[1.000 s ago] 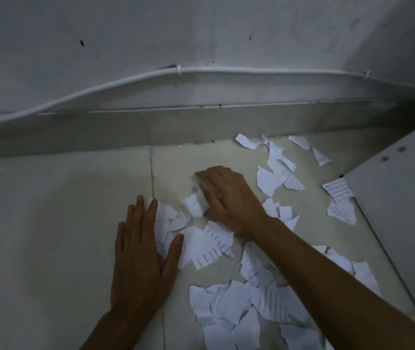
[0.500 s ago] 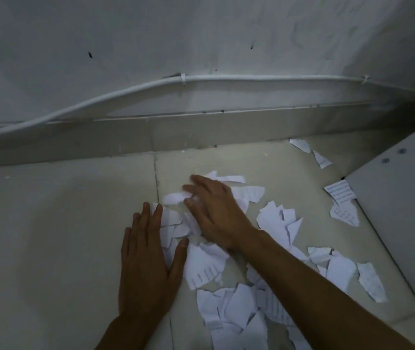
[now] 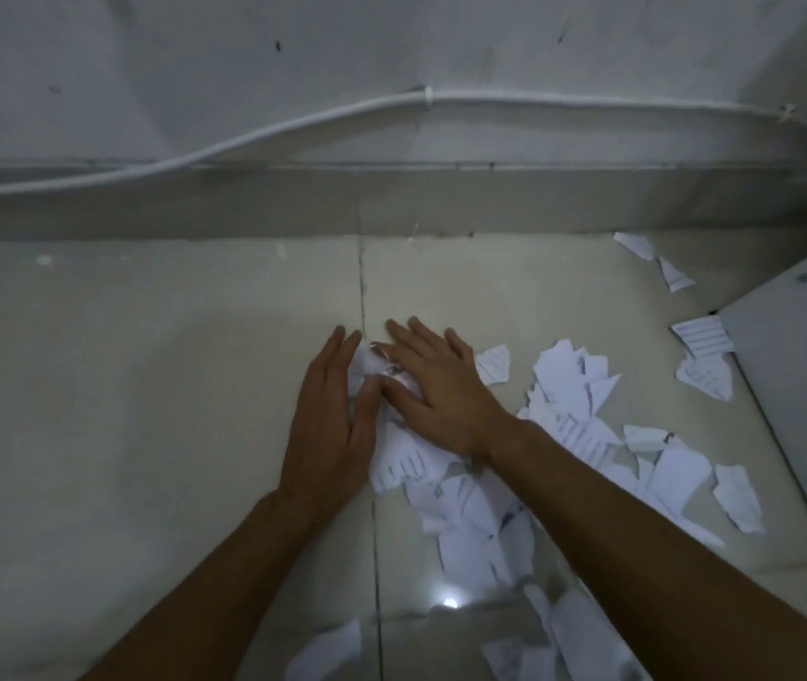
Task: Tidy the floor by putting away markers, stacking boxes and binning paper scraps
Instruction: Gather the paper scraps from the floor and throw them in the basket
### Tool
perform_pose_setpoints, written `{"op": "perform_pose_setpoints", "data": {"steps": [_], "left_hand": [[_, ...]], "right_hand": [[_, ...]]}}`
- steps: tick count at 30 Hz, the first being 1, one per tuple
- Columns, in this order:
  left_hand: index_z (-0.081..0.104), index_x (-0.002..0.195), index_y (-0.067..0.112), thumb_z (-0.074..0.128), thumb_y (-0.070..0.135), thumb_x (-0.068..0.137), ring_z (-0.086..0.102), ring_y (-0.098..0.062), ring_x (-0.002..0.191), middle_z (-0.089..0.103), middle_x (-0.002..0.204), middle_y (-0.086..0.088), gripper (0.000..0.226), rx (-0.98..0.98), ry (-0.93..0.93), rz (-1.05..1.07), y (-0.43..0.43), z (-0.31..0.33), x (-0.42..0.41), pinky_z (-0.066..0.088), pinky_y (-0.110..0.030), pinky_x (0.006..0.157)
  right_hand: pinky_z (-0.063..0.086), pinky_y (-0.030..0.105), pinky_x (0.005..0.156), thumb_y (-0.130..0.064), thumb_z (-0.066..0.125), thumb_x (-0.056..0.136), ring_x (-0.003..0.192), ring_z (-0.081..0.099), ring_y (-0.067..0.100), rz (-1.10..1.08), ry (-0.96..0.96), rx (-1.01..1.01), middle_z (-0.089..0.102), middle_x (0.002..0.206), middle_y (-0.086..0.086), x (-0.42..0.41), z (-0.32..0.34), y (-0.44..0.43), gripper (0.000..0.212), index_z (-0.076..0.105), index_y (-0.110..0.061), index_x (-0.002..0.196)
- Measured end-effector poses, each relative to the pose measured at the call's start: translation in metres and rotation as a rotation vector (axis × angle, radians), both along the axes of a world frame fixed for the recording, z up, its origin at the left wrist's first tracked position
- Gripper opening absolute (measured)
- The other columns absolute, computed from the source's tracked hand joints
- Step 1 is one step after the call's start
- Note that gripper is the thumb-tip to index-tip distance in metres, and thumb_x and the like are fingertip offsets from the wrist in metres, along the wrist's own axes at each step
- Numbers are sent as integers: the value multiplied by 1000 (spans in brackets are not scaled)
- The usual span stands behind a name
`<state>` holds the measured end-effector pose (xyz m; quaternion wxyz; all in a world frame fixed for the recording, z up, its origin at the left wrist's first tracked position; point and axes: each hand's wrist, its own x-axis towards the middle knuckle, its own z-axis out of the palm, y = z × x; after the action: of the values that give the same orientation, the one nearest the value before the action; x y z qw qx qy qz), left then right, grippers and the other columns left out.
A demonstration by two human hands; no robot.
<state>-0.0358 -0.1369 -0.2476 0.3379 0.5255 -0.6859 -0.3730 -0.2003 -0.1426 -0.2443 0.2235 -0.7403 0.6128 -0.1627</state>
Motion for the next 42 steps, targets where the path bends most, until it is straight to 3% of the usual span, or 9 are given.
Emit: {"op": "perform_pose_setpoints", "data": {"steps": [5,12,19,23,26,30,34,38,42], "left_hand": [[46,142,11,37,33,103,51,-14,126,53,139,2,46,-18,-94,-180,21,5,39,38,-37,110],[46,144,16,28,43,101,47,-9,132,51,146,0,54,85,-114,-132,58,12,87,35,-27,113],[44,143,17,32,50,98,42,0,126,47,139,10,58,-3,-144,-181,67,15,84,32,-22,111],[28,152,21,35,61,93,26,-13,146,30,159,0,72,-52,-301,-252,70,5,84,21,-40,121],[15,156,23,35,69,88,7,-14,151,10,164,3,84,-71,-401,-251,72,2,79,8,-35,122],[10,157,22,32,71,88,1,-15,152,4,165,2,87,-140,-486,-287,73,-2,62,3,-36,122],[15,156,18,28,66,93,8,-17,152,14,164,-3,81,-163,-492,-304,69,-9,38,8,-41,123],[21,155,20,20,67,94,13,-21,151,18,163,-9,77,-180,-443,-337,62,-21,31,13,-49,121],[13,155,14,32,46,99,24,-18,148,24,161,-7,67,-180,-251,-233,65,-13,27,19,-43,121]], "right_hand": [[19,51,119,-59,42,90,141,38,20,48,-156,88,46,150,4,16,20,31,70,43,-17,146],[-1,56,121,-86,45,74,153,-10,26,272,209,-69,-6,166,9,83,25,143,116,8,-16,159],[16,62,117,-66,35,92,152,13,33,37,288,-132,18,163,16,82,0,128,83,27,-12,154],[30,52,115,-55,49,93,145,32,29,15,65,-263,36,156,14,44,21,108,68,44,-11,145],[33,46,114,-45,55,93,141,38,27,-75,-101,-385,40,153,13,14,39,107,60,49,-8,140],[14,49,121,-59,50,91,151,17,25,-376,-18,-207,21,163,6,-22,31,101,73,36,-19,150],[4,57,121,-71,13,92,153,-6,23,-179,249,32,1,167,5,-14,4,106,81,14,-23,158],[16,52,121,-59,42,93,151,17,19,-100,-139,-83,24,163,4,6,4,112,73,32,-17,152],[10,56,121,-76,50,80,153,8,26,-97,45,-164,14,165,10,2,2,112,99,25,-16,155]]}}
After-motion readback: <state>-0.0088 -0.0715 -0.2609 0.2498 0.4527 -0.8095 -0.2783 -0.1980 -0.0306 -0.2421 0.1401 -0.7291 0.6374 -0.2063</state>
